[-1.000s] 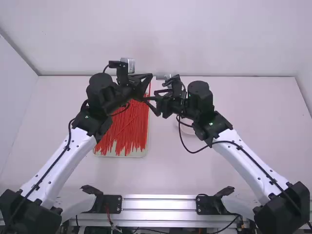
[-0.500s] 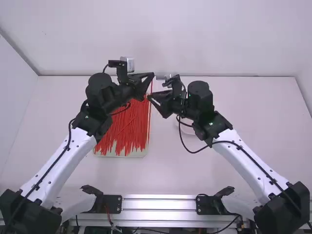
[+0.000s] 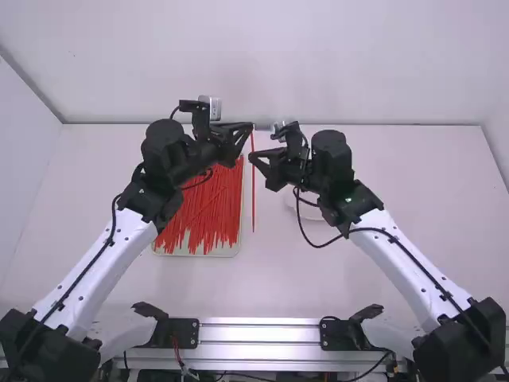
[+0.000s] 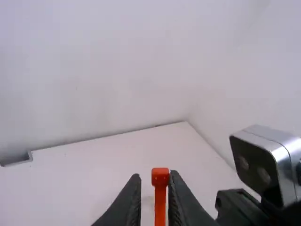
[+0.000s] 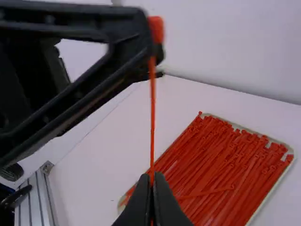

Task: Fasten the cable tie

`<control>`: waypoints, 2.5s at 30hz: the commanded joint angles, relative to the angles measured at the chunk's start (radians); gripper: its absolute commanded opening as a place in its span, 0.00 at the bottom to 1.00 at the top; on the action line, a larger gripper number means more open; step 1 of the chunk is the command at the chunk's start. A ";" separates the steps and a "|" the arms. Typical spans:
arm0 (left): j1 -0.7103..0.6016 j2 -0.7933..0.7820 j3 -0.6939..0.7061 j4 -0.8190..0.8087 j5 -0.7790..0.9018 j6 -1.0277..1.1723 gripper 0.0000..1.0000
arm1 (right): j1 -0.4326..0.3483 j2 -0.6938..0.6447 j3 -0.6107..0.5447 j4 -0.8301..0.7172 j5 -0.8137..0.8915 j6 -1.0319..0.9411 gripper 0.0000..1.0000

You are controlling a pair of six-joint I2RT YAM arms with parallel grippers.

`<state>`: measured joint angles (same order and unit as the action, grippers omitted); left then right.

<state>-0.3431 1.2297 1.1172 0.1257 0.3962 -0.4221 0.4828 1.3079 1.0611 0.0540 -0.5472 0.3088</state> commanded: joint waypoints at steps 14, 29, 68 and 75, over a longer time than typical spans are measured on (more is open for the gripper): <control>0.202 -0.006 -0.005 0.113 0.547 0.128 0.96 | -0.154 0.000 0.032 0.013 -0.334 -0.157 0.00; 0.225 0.101 -0.005 0.369 0.939 0.113 0.99 | -0.161 0.000 0.032 0.171 -0.452 -0.317 0.00; 0.219 0.115 -0.004 0.831 1.002 -0.203 0.02 | -0.063 0.000 0.032 0.318 -0.448 -0.376 0.00; 0.219 0.115 -0.004 0.833 0.999 -0.218 0.02 | -0.063 0.000 0.032 0.336 -0.448 -0.351 0.00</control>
<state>-0.1169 1.3472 1.1122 0.9527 1.3861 -0.6315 0.4217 1.3079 1.0611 0.3790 -0.9997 -0.0574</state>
